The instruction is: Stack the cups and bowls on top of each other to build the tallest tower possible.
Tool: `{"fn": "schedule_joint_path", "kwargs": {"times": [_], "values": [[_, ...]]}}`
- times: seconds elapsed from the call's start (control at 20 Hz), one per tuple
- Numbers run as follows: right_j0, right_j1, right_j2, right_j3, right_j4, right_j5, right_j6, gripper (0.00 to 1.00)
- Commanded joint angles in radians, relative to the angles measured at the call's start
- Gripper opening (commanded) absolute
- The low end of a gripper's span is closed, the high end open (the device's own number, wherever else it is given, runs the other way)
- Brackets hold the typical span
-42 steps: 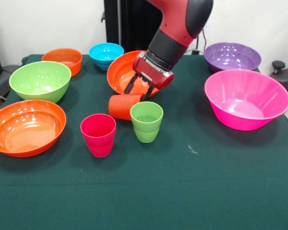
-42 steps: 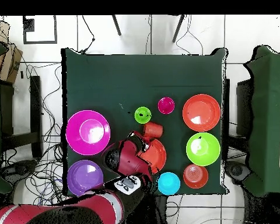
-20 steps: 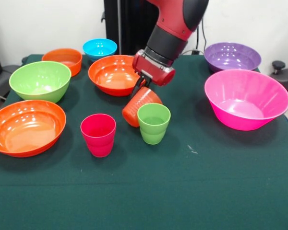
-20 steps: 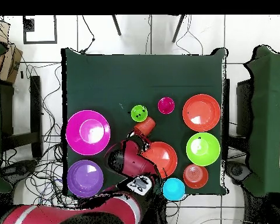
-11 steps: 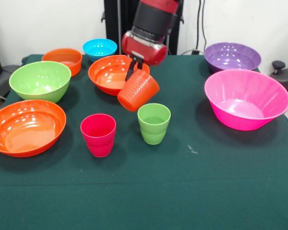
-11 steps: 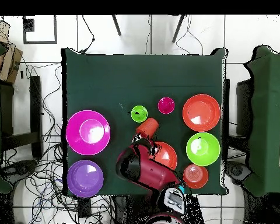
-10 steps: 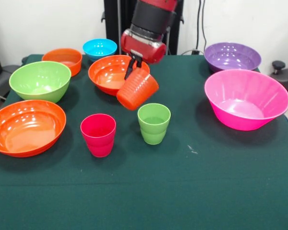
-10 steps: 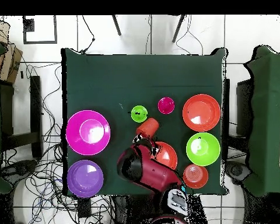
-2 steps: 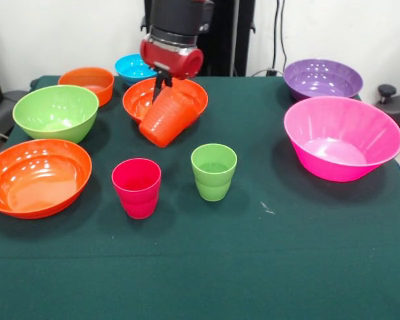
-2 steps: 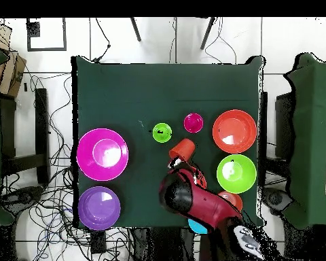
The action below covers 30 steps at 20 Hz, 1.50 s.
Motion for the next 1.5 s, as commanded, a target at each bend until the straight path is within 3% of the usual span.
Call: {"fn": "schedule_joint_path", "kwargs": {"times": [0.05,0.45,0.8,1.5], "values": [[-0.053,0.035,0.253,-0.019,-0.030,0.174,0.099,0.00],[-0.087,0.067,0.284,-0.021,0.006,0.193,0.123,0.00],[-0.178,0.024,0.342,0.015,-0.037,0.231,0.077,0.00],[-0.243,0.014,0.358,-0.052,-0.048,0.355,0.007,0.00]]}}
